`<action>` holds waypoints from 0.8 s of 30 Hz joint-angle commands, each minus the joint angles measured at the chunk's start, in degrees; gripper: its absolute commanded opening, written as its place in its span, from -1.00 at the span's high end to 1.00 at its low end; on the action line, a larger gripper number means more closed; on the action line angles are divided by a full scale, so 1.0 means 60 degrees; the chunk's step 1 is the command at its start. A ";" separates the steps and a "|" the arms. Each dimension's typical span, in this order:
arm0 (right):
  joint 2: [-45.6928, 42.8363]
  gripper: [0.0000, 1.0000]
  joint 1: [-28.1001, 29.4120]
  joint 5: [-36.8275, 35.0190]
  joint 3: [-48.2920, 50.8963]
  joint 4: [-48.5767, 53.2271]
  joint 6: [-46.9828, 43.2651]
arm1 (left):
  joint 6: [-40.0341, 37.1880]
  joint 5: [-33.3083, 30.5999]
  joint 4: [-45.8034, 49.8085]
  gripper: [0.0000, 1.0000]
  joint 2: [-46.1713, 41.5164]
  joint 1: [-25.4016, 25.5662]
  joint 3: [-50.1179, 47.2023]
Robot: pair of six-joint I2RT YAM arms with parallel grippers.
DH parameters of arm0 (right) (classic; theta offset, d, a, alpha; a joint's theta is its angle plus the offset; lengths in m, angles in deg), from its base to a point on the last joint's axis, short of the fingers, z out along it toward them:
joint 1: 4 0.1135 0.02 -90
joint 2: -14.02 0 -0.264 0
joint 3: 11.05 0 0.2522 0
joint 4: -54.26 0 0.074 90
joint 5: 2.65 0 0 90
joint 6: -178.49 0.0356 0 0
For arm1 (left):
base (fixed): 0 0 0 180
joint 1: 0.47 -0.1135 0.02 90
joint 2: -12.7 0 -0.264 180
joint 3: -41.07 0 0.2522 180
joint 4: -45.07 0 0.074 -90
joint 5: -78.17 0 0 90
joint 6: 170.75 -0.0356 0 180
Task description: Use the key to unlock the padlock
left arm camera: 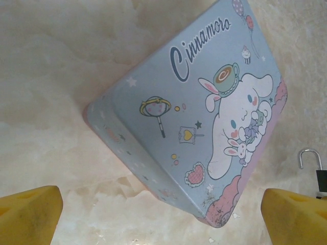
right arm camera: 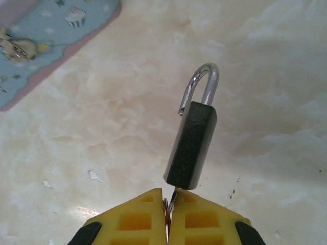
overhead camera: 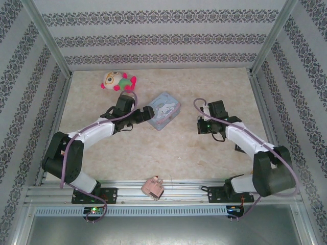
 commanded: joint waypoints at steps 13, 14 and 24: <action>0.2002 0.96 -0.0638 0.0508 -0.1305 0.1433 -0.1592 | 0.0273 0.0027 -0.0018 -0.99 -0.0550 -0.0214 -0.0405; 0.2082 0.93 -0.0654 0.0504 -0.1332 0.1434 -0.1602 | 0.0287 0.0027 -0.0027 -0.99 -0.0550 -0.0220 -0.0427; 0.2900 0.72 -0.0697 -0.0185 -0.1665 0.1727 -0.1549 | 0.0364 0.0023 -0.0038 -0.99 -0.0643 -0.0244 -0.0538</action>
